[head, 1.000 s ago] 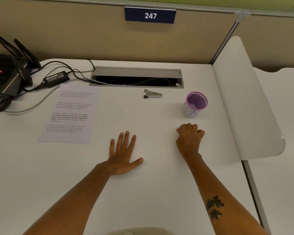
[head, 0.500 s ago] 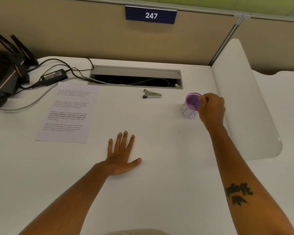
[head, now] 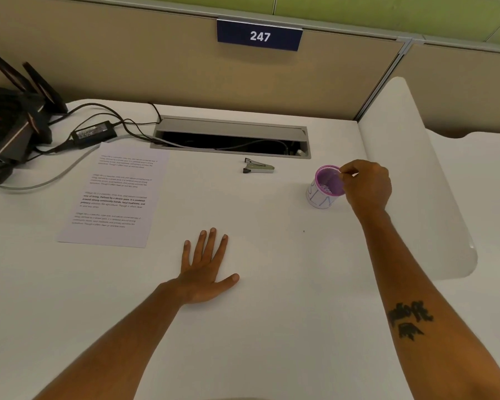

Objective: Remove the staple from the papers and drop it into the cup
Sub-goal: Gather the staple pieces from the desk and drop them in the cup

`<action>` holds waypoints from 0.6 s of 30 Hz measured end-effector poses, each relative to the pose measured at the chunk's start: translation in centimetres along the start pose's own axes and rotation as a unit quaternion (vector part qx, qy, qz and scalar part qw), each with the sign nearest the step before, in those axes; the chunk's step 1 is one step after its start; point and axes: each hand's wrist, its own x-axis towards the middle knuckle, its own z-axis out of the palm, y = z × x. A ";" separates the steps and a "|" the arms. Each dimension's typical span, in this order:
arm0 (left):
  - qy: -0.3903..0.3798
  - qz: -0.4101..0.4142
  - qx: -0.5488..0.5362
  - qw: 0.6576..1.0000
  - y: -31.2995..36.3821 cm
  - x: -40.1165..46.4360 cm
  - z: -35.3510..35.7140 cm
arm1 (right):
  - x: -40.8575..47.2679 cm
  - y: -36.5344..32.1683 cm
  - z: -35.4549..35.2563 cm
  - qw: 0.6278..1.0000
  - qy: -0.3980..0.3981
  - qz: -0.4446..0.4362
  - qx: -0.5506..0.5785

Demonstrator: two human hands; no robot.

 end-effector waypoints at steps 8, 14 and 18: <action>0.002 0.001 0.007 1.000 -0.1 0.1 0.2 | -1.5 0.8 0.1 0.995 0.037 0.000 0.095; 0.001 0.001 0.003 1.000 0.0 0.0 0.0 | -8.6 1.6 2.2 0.983 0.036 0.011 0.178; -0.006 -0.001 0.000 1.000 0.0 0.0 0.0 | -13.0 3.3 5.1 0.987 -0.033 0.063 0.143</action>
